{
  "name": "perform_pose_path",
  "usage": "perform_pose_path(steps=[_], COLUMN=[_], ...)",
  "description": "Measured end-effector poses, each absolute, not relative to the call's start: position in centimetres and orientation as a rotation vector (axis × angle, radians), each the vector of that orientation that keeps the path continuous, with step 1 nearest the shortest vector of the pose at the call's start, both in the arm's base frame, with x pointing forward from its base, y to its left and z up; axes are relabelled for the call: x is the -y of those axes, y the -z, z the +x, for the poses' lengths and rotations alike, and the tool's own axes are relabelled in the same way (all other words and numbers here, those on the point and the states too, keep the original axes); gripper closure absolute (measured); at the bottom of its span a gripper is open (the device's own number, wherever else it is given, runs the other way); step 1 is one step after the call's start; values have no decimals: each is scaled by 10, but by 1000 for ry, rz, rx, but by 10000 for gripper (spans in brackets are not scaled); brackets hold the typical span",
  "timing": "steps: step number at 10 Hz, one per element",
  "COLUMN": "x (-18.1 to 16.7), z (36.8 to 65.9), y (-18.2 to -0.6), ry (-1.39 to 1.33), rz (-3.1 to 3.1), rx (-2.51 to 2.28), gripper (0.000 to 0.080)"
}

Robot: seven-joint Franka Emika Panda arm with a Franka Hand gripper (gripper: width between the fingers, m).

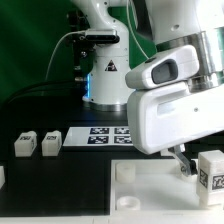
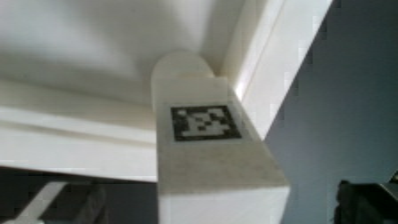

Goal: Assemble one leg

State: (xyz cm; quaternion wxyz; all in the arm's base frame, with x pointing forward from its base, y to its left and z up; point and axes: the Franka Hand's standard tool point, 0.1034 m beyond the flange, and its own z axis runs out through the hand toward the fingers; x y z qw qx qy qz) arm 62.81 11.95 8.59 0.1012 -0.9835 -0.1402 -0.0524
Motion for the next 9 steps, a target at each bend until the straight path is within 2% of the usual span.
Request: perform_pose_path(steps=[1,4,5,6,7,8,9], x=[-120,-118,-119,-118,-119,-118,-118], z=[622,626,626,626,626,626,626], y=[-84,-82,-82,-82,-82,-83,-83], ry=[50,94,93,93,93,95,96], rz=[-2898,-2901,-2901,-2901,-2901,-2901,-2902], rx=[428,426,426,426,426,425,424], gripper=[150,150,197,197,386,386,488])
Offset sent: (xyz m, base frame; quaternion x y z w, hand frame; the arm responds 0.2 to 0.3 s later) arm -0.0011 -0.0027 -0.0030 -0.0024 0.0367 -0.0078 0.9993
